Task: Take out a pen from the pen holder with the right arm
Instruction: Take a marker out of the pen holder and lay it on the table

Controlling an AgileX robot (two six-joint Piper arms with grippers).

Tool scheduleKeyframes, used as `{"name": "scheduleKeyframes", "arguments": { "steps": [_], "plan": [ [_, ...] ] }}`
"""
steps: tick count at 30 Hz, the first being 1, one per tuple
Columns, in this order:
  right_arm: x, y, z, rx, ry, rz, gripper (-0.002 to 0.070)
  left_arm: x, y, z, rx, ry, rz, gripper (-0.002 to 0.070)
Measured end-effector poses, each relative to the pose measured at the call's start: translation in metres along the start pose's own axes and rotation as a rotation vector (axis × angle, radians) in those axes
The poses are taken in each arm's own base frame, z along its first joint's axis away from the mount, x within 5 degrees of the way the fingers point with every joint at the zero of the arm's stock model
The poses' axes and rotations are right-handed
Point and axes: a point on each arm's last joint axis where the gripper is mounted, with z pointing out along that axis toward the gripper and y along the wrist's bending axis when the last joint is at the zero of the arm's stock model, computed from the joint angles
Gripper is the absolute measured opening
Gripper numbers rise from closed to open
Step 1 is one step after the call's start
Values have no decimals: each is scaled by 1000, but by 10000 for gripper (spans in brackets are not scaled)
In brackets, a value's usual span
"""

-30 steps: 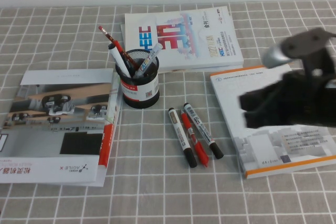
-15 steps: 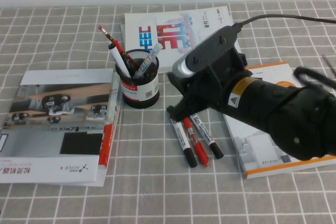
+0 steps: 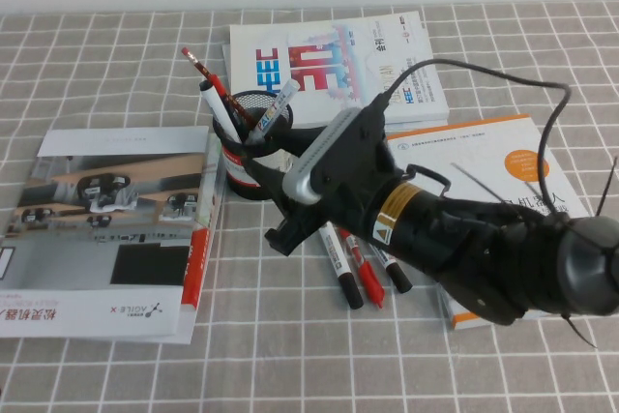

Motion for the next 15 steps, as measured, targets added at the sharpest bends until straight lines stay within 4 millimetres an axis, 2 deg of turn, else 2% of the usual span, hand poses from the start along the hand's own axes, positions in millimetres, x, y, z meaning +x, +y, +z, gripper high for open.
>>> {"name": "scheduleKeyframes", "arguments": {
  "steps": [7, 15],
  "plan": [
    [18, -9, 12, 20, -24, -9, 356, 0, 0, 0, 0, 0, 0, -3],
    [22, -17, 35, 34, -40, -13, 360, 0, 0, 0, 0, 0, 0, -3]
  ]
}}
